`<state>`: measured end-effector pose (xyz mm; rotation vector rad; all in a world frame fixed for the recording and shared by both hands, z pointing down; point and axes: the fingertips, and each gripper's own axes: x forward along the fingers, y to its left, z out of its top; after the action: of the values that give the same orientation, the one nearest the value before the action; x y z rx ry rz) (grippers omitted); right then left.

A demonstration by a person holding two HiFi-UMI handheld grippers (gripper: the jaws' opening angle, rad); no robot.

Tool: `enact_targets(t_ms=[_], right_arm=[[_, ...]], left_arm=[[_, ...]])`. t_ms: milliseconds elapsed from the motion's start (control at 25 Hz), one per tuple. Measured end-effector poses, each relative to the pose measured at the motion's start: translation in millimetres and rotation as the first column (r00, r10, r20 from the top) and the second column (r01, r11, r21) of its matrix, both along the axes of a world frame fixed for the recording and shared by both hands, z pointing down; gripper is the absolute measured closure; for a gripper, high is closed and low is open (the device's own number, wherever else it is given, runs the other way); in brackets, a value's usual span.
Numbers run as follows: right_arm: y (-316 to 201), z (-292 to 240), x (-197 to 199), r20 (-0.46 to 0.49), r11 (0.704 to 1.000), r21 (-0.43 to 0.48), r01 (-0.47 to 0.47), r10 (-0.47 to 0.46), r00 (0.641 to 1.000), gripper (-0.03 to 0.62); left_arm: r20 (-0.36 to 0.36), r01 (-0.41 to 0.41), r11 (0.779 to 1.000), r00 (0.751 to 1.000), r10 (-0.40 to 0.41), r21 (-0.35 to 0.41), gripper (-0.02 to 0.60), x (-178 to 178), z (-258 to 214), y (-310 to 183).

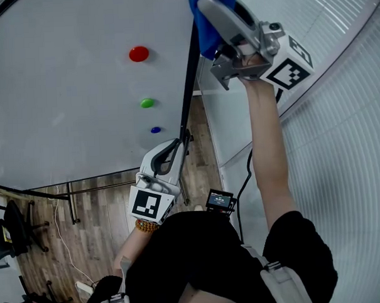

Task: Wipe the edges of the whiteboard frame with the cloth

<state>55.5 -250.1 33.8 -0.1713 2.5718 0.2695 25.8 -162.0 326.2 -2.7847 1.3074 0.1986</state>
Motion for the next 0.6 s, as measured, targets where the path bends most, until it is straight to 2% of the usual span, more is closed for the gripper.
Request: enact_targets(t_ms=[400, 600], right_arm=[[-2, 50, 0, 0.055, 1.0, -0.016, 0.0, 0.001, 0.999, 0.428], [-1, 54, 3, 0.08, 1.0, -0.027, -0.011, 0.013, 0.997, 0.43]], left_arm=[[0.02, 0.023, 0.999, 1.0, -0.022, -0.026, 0.581, -12, 41, 1], [0.02, 0.021, 0.999, 1.0, -0.02, -0.026, 0.581, -10, 41, 4]])
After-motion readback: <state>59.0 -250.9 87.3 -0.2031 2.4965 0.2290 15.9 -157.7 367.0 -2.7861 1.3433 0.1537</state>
